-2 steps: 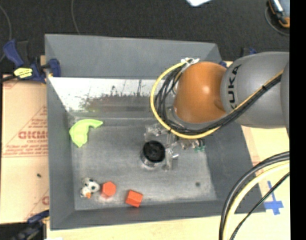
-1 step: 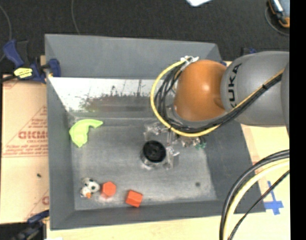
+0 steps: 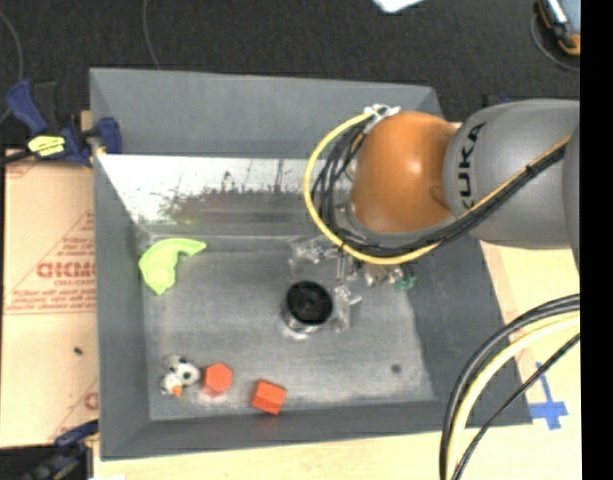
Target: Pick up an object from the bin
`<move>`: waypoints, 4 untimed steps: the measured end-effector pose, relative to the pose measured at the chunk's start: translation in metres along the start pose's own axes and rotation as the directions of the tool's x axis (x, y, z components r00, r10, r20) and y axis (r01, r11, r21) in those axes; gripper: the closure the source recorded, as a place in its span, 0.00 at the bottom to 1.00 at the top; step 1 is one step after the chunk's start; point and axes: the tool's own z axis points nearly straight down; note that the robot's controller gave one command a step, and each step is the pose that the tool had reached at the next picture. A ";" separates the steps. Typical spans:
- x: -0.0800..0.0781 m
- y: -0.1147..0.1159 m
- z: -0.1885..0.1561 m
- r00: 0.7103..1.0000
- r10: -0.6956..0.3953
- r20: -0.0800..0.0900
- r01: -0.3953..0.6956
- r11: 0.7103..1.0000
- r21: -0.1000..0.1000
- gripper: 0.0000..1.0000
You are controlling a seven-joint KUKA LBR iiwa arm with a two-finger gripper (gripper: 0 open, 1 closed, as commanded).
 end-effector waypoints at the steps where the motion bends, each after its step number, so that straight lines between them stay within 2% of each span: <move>1: 0.005 -0.005 0.030 0.989 -0.150 0.004 0.150 0.989 0.004 0.00; 2: -0.017 0.002 0.046 0.880 -0.475 0.005 0.475 0.880 0.003 1.00; 4: -0.017 0.002 0.046 0.882 -0.472 0.004 0.472 0.882 0.001 1.00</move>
Offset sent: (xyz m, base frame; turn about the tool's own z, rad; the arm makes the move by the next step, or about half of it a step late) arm 0.0134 0.0097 -0.0479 -0.5018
